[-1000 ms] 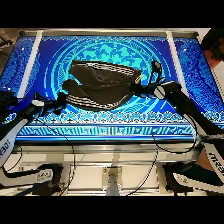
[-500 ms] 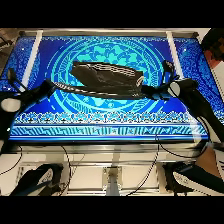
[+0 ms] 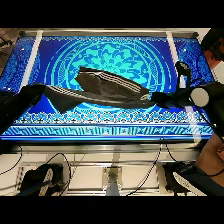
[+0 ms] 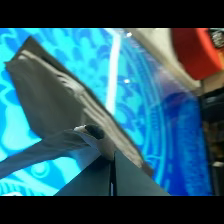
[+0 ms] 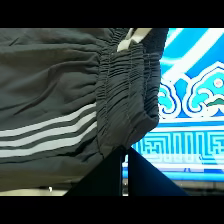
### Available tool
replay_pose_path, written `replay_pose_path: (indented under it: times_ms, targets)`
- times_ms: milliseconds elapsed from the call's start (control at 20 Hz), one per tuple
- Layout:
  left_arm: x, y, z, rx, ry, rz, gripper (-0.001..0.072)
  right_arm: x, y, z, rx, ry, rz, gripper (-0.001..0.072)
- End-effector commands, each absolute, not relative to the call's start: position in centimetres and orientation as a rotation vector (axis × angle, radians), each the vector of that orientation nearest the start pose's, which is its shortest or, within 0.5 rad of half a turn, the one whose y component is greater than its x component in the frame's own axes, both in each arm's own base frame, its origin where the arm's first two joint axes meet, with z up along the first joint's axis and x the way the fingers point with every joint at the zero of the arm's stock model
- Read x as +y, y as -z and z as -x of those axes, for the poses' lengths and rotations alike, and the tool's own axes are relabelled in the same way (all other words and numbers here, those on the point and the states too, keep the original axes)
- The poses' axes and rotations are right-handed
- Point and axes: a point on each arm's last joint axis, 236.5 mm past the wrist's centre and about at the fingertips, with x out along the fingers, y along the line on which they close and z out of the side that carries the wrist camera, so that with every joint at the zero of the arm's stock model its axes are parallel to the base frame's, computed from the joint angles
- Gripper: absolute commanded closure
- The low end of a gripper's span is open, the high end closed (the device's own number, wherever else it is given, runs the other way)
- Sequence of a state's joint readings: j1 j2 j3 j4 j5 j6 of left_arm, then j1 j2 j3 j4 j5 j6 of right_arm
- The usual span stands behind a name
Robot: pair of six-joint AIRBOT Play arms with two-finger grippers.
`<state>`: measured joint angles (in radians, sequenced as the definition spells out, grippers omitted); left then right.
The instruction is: Fold the clothes and pants, and hang the long-sleeved shirts on hangers.
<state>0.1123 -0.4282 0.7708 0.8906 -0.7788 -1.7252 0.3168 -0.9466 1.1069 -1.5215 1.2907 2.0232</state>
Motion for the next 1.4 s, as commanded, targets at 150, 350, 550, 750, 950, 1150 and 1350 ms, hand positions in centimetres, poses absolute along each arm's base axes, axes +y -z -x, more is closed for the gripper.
replay_pose_path:
  times_ms: [150, 350, 550, 750, 950, 1150, 1350]
  targets:
    - [-9.7, -27.4, -25.8, 0.315, 0.365, 0.85, 0.0706, 13.7, -11.1, -26.1, 1.233, -0.139, -0.233, 0.0698]
    - [-10.4, -25.7, -25.7, 0.398, 0.37, 0.835, 0.0706, 11.9, -12.1, -26.2, 1.217, -0.083, -0.179, 0.0698]
    - [-9.5, -21.9, -27.2, 0.517, 0.301, 0.766, 0.0705, 10.8, -12.2, -26.9, 1.188, -0.038, -0.153, 0.0698]
    - [-8.9, -17.0, -31.3, 0.651, 0.261, 0.726, 0.0705, 9.9, -11.8, -29.2, 1.138, 0.019, -0.133, 0.0698]
    - [-8.2, -13.9, -37.4, 0.643, 0.238, 0.826, 0.0705, 9.7, -9.8, -31.9, 1.142, 0.074, -0.164, 0.0698]
    - [-9.1, -12.3, -41.8, 0.617, 0.3, 0.944, 0.0704, 8.0, -7.9, -35.6, 1.109, 0.149, -0.247, 0.0698]
    - [-9.3, -11.0, -45.0, 0.632, 0.313, 0.992, 0.0704, 6.1, -4.9, -37.9, 1.137, 0.217, -0.281, 0.0698]
